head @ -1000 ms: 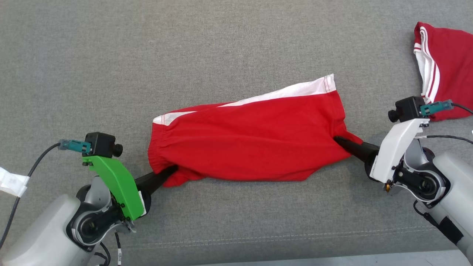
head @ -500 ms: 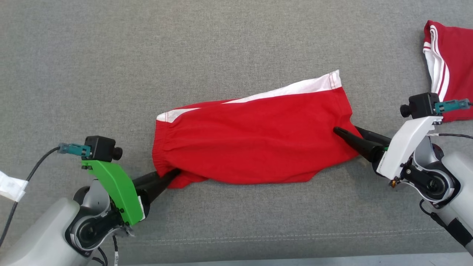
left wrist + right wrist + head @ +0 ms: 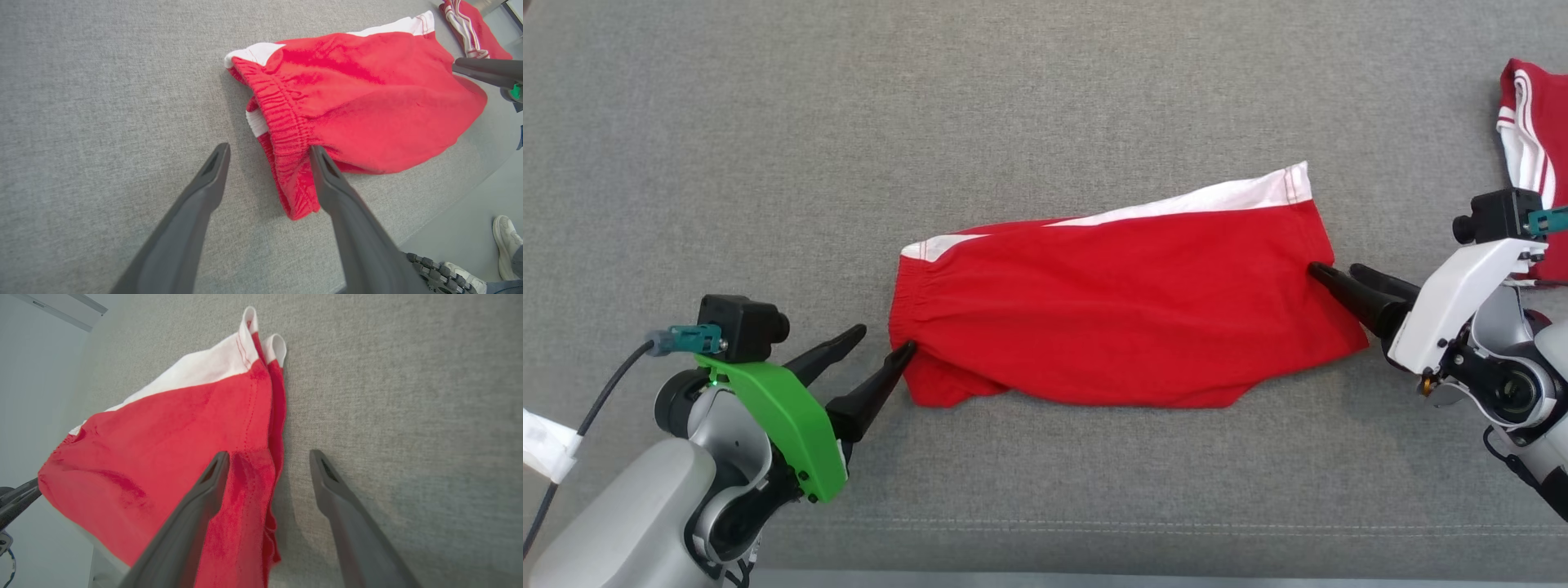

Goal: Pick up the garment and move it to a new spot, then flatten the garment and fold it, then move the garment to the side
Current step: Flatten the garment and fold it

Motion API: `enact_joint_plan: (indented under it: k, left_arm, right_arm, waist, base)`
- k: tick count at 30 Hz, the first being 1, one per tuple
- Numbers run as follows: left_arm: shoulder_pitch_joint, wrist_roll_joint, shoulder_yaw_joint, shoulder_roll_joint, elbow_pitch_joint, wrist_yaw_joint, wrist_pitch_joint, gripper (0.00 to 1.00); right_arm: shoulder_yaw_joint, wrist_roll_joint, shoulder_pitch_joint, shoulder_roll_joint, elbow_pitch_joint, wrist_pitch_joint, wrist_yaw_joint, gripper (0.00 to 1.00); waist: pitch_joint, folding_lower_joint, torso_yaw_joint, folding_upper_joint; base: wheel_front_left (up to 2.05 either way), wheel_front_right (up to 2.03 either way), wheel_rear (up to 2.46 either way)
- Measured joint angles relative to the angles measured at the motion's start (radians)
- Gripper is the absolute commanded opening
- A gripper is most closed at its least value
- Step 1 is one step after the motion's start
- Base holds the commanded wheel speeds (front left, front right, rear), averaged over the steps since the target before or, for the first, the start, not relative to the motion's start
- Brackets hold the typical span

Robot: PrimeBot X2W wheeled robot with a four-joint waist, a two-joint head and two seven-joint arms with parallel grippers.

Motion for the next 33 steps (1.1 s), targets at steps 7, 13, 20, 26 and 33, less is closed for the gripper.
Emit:
enact_joint_plan:
  k: [7,13,20,26,33]
  left_arm:
    - [0.001,0.099,0.005,-0.029,-0.021,0.050,-0.120,1.00]
    - [0.048,0.099,0.021,-0.052,-0.020,0.081,-0.185,1.00]
    - [0.098,0.086,0.059,-0.047,-0.021,0.114,-0.243,1.00]
    - [0.131,0.081,0.075,-0.038,-0.034,0.126,-0.269,1.00]
    - [0.138,0.091,0.078,-0.031,-0.057,0.133,-0.296,1.00]
  right_arm:
    - [-0.009,0.025,0.000,0.023,0.054,0.012,-0.019,1.00]
    - [-0.011,0.043,-0.002,0.037,0.069,0.017,-0.005,0.00]
    - [-0.015,0.091,-0.005,0.069,0.096,0.040,0.018,0.00]
    - [-0.062,0.120,-0.005,0.023,0.119,0.040,0.021,0.00]
    - [-0.140,0.132,-0.004,-0.106,0.136,0.034,-0.001,0.00]
  waist:
    - [0.008,0.0000,0.052,0.0000]
    - [0.008,0.0000,0.102,0.0000]
    - [-0.010,0.0000,0.118,0.0000]
    - [-0.024,0.0000,0.101,0.0000]
    - [-0.032,0.0000,0.079,0.0000]
  base:
    - [0.00,0.00,0.00]
    - [0.00,0.00,0.00]
    - [0.00,0.00,0.00]
    - [0.00,0.00,0.00]
    - [0.00,0.00,0.00]
